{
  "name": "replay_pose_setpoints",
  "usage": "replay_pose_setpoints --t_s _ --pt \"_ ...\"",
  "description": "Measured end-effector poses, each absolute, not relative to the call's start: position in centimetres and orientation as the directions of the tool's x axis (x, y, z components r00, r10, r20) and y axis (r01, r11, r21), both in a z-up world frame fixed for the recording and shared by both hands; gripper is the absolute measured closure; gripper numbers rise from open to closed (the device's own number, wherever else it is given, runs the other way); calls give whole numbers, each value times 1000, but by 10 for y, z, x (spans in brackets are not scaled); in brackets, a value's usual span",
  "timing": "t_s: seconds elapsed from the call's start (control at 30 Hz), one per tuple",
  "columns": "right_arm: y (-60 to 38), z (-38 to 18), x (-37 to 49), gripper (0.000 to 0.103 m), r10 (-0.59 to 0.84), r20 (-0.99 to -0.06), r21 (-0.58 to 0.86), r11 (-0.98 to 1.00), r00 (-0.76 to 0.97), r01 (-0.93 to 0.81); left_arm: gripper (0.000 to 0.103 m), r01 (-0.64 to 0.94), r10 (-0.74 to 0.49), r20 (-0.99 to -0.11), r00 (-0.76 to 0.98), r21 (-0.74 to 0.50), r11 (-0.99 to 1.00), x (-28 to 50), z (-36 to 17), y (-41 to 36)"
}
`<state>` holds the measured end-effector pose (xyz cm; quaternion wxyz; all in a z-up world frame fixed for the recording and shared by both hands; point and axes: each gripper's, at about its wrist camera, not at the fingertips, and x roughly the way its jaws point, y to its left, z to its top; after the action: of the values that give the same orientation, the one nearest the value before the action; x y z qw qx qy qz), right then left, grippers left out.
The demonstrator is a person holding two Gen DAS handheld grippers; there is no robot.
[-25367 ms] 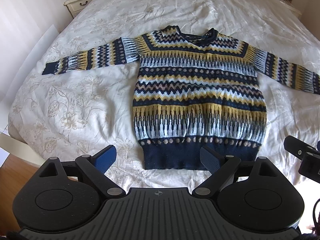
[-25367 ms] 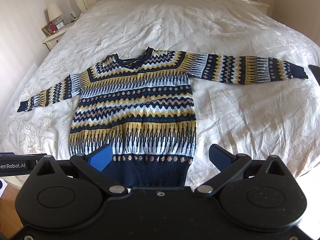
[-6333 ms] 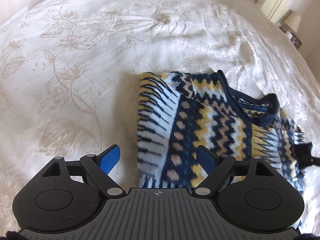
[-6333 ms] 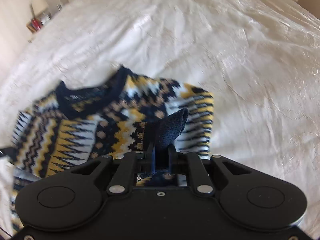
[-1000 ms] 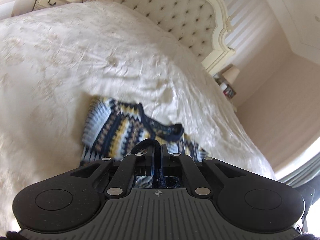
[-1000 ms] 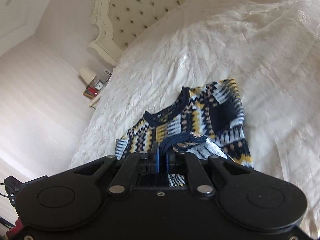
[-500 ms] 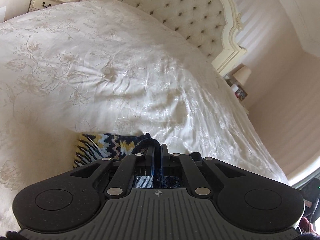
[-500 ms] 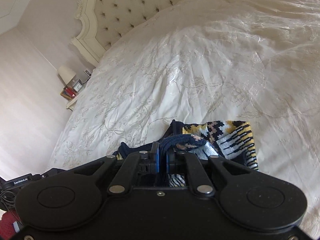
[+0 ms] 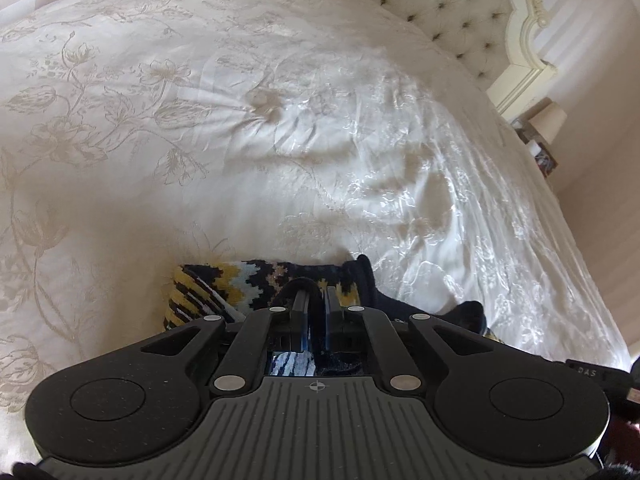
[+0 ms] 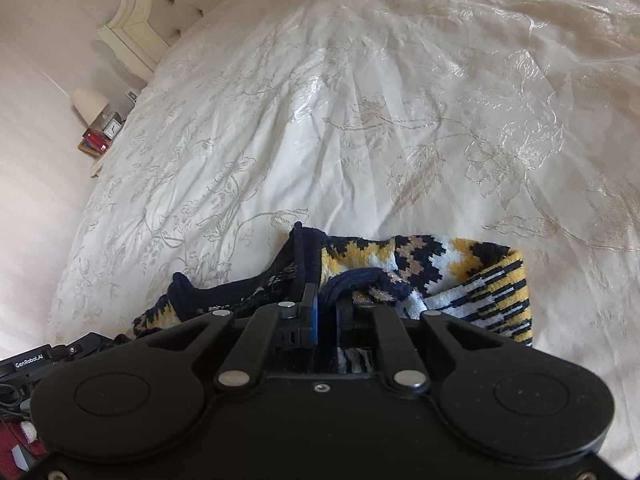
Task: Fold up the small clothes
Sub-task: 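Lift the hem with both grippers and fold it toward the collar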
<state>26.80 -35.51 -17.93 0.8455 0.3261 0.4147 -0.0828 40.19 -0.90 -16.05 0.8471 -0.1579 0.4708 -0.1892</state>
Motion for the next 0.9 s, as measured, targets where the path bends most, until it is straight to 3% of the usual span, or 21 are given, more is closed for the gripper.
replay_pose_setpoints --t_s 0.1,0.23,0.4,0.57,0.73,0.9 --pt "-359 -189 275 82 147 -763 484 776 630 405 93 146 -467 -749 470 -456 878 413 -170 -8" --pt "-365 -201 283 76 152 -768 483 775 622 407 78 132 -432 -751 499 -427 894 426 -175 -7" --pt "-366 -207 285 64 155 -756 490 778 636 393 76 129 -394 -762 514 -386 914 440 -172 -5" --pt "-364 -195 281 32 103 -712 474 801 695 367 72 191 -393 -754 526 -346 919 433 -157 -13" --pt "-347 -171 278 31 52 -697 372 878 715 300 63 298 -400 -756 517 -280 913 406 -145 -39" --pt "-298 -164 274 29 109 -717 280 950 688 141 56 410 -389 -792 471 -194 891 370 -154 -71"
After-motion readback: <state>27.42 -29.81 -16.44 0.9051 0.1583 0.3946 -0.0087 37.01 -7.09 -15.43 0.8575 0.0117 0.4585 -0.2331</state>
